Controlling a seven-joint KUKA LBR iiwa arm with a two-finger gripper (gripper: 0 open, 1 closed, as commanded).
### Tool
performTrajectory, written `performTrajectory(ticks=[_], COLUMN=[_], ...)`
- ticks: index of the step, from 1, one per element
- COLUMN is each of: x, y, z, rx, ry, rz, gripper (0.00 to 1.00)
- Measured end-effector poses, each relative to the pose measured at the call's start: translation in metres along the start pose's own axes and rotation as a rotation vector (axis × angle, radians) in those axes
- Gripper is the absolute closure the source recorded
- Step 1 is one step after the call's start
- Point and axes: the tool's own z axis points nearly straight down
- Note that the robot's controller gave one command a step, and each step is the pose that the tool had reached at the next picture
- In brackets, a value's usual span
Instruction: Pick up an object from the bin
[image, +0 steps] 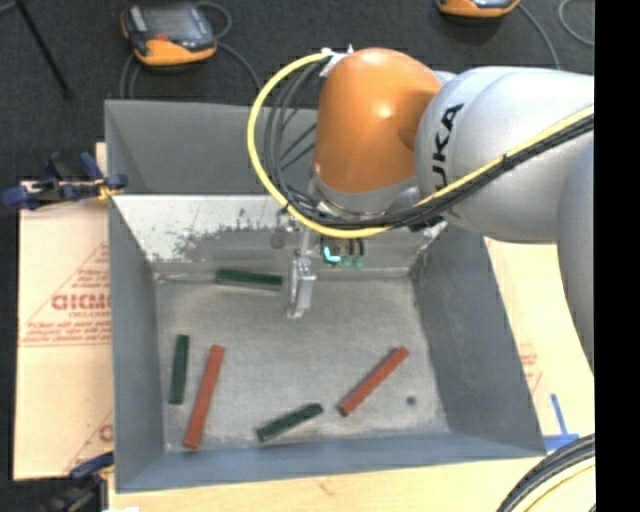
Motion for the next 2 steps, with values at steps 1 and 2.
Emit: performTrajectory(ticks=[1,2], x=[-0.002,0.019], y=[0.000,-0.013], z=[-0.005,0.038], rx=[-0.001,0.001], ry=[-0.008,-0.012], rz=[0.002,-0.075], gripper=[0.00,0.00])
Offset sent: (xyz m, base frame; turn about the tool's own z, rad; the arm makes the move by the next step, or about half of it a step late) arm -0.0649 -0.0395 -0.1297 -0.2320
